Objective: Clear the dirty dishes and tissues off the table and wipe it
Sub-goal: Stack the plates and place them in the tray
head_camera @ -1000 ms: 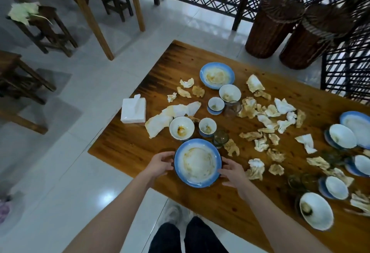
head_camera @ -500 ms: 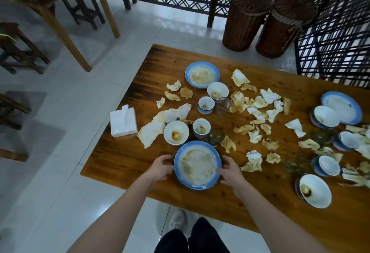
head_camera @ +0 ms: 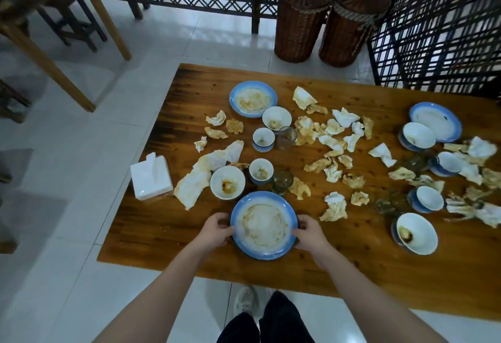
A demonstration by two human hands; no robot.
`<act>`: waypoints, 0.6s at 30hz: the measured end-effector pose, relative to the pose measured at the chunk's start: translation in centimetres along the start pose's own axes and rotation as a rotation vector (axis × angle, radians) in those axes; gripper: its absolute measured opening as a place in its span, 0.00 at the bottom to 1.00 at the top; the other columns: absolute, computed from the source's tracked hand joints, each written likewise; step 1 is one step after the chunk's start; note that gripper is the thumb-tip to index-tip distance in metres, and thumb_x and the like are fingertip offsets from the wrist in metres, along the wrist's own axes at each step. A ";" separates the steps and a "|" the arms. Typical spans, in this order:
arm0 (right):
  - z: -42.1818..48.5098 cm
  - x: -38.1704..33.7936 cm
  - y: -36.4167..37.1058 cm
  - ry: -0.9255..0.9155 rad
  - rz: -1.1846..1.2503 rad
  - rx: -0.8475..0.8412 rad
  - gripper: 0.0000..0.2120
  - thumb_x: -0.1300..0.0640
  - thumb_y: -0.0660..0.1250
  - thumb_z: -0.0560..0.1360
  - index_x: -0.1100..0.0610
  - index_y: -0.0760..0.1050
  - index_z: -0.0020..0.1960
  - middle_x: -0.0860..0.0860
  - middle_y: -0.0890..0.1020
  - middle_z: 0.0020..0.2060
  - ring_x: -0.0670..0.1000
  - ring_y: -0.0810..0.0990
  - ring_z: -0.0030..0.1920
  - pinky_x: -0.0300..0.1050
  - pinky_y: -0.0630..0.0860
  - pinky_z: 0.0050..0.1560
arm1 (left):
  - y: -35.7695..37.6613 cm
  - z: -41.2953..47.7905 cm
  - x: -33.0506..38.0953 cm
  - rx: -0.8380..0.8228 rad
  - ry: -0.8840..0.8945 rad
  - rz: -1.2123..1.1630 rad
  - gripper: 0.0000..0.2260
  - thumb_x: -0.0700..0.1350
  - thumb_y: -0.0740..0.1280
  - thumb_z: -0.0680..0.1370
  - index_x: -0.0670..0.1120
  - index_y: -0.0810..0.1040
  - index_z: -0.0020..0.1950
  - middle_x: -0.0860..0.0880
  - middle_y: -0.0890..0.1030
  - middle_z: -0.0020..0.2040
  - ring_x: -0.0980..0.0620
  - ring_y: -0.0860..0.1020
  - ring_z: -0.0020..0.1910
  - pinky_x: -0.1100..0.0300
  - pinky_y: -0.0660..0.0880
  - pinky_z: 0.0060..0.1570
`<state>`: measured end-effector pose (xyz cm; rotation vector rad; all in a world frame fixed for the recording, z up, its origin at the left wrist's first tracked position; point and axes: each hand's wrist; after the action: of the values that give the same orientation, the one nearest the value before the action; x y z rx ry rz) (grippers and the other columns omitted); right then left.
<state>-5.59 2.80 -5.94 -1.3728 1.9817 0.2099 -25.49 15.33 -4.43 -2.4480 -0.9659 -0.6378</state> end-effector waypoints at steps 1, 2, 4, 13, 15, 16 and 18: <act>-0.3 0.0 -0.1 -0.003 0.006 0.003 0.17 0.66 0.63 0.77 0.59 0.68 0.65 0.55 0.75 0.59 0.53 0.76 0.57 0.53 0.80 0.53 | -0.1 -0.1 0.1 -0.003 0.011 0.005 0.24 0.41 0.67 0.79 0.45 0.64 0.73 0.44 0.72 0.68 0.44 0.73 0.65 0.51 0.75 0.59; -0.7 0.0 -0.2 -0.004 0.010 0.006 0.17 0.66 0.63 0.77 0.58 0.67 0.65 0.55 0.75 0.58 0.54 0.76 0.57 0.53 0.80 0.52 | -0.1 -0.3 0.2 -0.007 0.025 0.006 0.23 0.41 0.67 0.79 0.46 0.65 0.72 0.45 0.73 0.66 0.45 0.75 0.63 0.51 0.76 0.58; -1.5 0.0 -0.5 0.010 0.029 0.017 0.16 0.65 0.62 0.78 0.57 0.66 0.64 0.54 0.75 0.58 0.54 0.76 0.58 0.50 0.81 0.49 | 0.1 -0.7 0.6 -0.021 0.052 -0.014 0.21 0.41 0.67 0.79 0.47 0.66 0.71 0.48 0.74 0.61 0.49 0.78 0.54 0.55 0.80 0.49; -6.5 1.2 -5.3 -0.020 0.196 0.180 0.12 0.64 0.60 0.80 0.57 0.66 0.62 0.53 0.76 0.56 0.55 0.82 0.47 0.52 0.82 0.42 | 4.2 -2.5 4.5 -0.175 0.144 -0.004 0.22 0.40 0.68 0.78 0.49 0.67 0.70 0.51 0.74 0.55 0.52 0.80 0.46 0.62 0.80 0.32; -7.6 1.9 -7.1 -0.049 0.233 0.221 0.11 0.64 0.60 0.80 0.55 0.66 0.60 0.53 0.77 0.56 0.52 0.83 0.44 0.48 0.82 0.38 | 5.9 -3.1 5.8 -0.208 0.162 0.023 0.22 0.40 0.68 0.78 0.49 0.67 0.70 0.47 0.74 0.62 0.49 0.80 0.51 0.60 0.81 0.36; -8.2 2.2 -7.9 -0.064 0.246 0.245 0.11 0.63 0.61 0.79 0.55 0.66 0.60 0.52 0.77 0.55 0.51 0.83 0.43 0.47 0.83 0.37 | 6.8 -3.4 6.4 -0.222 0.163 0.032 0.22 0.39 0.68 0.78 0.49 0.67 0.70 0.46 0.73 0.65 0.48 0.80 0.54 0.59 0.81 0.37; -9.2 3.2 -9.6 -0.086 0.279 0.299 0.10 0.62 0.61 0.79 0.56 0.67 0.60 0.52 0.79 0.54 0.50 0.83 0.42 0.48 0.83 0.37 | 8.8 -4.2 7.7 -0.245 0.167 0.062 0.23 0.39 0.68 0.78 0.48 0.67 0.71 0.45 0.70 0.69 0.46 0.78 0.58 0.58 0.81 0.40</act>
<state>-1.97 -8.26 1.28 -0.8854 2.0309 0.0925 -15.31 11.19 1.28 -2.5712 -0.7828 -0.9725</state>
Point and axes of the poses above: each hand's wrist, its own z-axis towards the middle knuckle, its own y-axis out of the palm, x = y × z
